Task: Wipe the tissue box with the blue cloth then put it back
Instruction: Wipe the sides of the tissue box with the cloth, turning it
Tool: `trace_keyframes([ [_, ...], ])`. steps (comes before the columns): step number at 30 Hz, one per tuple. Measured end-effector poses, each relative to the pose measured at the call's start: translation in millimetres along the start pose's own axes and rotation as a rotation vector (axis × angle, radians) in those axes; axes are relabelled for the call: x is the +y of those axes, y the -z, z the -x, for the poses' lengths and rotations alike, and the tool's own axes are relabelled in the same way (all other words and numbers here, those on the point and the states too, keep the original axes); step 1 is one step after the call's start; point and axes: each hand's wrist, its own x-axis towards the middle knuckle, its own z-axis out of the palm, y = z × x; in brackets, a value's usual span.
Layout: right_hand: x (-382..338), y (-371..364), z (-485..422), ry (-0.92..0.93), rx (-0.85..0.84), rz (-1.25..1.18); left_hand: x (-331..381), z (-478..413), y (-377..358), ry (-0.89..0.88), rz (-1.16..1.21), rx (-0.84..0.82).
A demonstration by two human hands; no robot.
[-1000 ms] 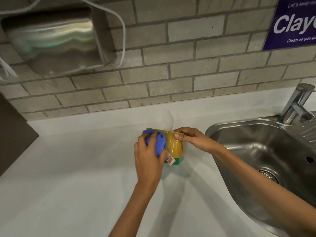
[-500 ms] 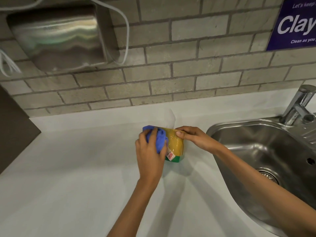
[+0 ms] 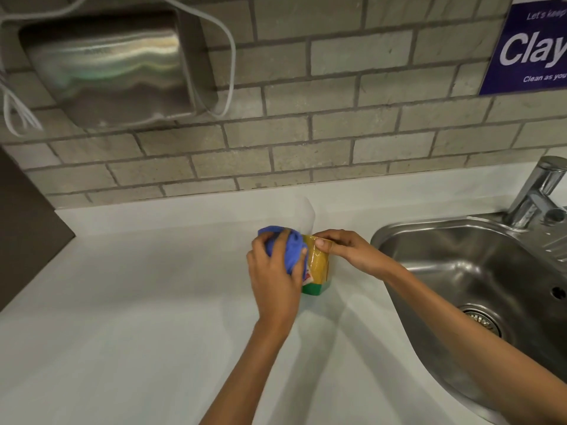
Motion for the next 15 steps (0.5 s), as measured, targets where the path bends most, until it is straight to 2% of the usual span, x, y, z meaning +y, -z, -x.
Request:
trace_keyframes([
  [5, -2, 1, 4, 0.002, -0.016, -0.008, 0, 26, -3, -0.179, -0.151, -0.107],
  [8, -3, -2, 5, 0.01, 0.0, 0.067, -17, 43, 6, -0.205, -0.152, -0.142],
  [10, -2, -6, 6, 0.023, 0.02, 0.108, -26, 48, 14, -0.108, -0.067, -0.147],
  [15, 5, -25, 10, 0.046, 0.16, 0.312, -37, 39, 27, 0.4, 0.325, -0.009],
])
